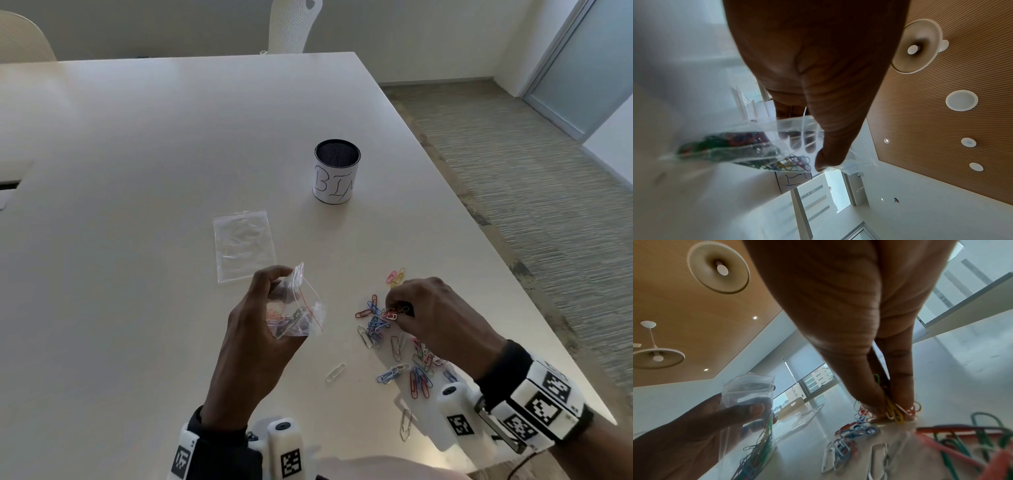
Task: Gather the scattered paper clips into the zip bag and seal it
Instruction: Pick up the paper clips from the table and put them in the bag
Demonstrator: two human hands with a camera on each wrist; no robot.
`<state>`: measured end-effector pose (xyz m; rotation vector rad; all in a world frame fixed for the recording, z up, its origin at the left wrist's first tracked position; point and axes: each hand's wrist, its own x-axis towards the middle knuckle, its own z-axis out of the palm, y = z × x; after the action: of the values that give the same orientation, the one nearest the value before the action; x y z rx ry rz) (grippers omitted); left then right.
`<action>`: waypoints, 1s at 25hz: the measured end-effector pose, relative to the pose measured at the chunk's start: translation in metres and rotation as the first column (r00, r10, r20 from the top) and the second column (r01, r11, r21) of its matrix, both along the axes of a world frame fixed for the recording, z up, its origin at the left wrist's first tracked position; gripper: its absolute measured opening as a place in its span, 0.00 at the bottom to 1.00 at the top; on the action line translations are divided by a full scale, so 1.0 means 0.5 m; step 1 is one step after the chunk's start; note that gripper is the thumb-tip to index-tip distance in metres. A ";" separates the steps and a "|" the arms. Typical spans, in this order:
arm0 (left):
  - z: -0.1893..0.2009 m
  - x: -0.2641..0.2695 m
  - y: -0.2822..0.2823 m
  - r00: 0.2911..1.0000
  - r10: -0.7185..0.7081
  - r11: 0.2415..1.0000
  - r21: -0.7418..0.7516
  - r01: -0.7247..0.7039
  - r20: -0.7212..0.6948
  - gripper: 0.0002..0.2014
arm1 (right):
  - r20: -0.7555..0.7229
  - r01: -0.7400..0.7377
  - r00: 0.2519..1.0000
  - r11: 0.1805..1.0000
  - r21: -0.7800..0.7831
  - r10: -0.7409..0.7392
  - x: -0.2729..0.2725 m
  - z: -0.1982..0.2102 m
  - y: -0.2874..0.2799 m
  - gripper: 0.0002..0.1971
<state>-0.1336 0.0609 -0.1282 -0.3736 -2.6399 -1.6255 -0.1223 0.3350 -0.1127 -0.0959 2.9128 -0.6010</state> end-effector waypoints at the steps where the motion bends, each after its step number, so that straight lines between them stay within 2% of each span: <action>1: 0.002 0.001 0.000 1.000 -0.001 1.000 0.007 0.001 -0.002 0.33 | -0.006 0.006 1.000 1.000 -0.028 -0.006 -0.003 0.003 0.002 0.05; 6: 0.007 0.002 0.000 1.000 -0.002 1.000 0.015 0.002 -0.027 0.33 | -0.043 0.082 0.994 0.964 -0.252 -0.096 -0.015 0.033 0.008 0.06; 8: 0.008 0.002 0.002 0.999 -0.004 1.000 0.020 0.005 -0.032 0.32 | -0.005 0.145 0.986 0.882 -0.448 -0.164 -0.016 0.061 -0.004 0.05; 10: 0.008 0.003 0.002 0.999 -0.003 1.000 0.021 0.003 -0.039 0.33 | 0.053 0.159 0.985 0.763 -0.627 -0.161 -0.017 0.094 -0.029 0.06; 13: 0.008 0.005 0.003 0.999 -0.014 1.000 0.004 0.014 -0.051 0.33 | 0.111 0.117 0.993 0.645 -0.755 -0.051 -0.023 0.125 -0.079 0.07; 15: 0.007 0.005 0.002 0.998 -0.013 1.000 -0.002 0.013 -0.059 0.34 | 0.128 0.104 0.992 0.614 -0.782 -0.006 -0.030 0.130 -0.112 0.08; 17: 0.006 0.005 0.001 0.998 -0.013 1.000 -0.009 0.012 -0.069 0.35 | 0.118 0.083 0.993 0.629 -0.773 0.014 -0.035 0.130 -0.139 0.08; 22: 0.001 0.007 -0.002 0.998 -0.004 1.000 0.009 0.005 -0.062 0.32 | 0.018 -0.008 1.000 0.782 -0.623 0.025 -0.041 0.129 -0.173 0.07; 25: 0.001 0.007 -0.003 0.998 -0.004 1.000 0.005 0.004 -0.067 0.31 | 0.000 -0.033 0.999 0.833 -0.552 0.039 -0.043 0.132 -0.177 0.09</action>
<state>-0.1300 0.0595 -0.1276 -0.4253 -2.5882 -1.5911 -0.1440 0.2463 -0.0468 -0.2151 2.6176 -1.4144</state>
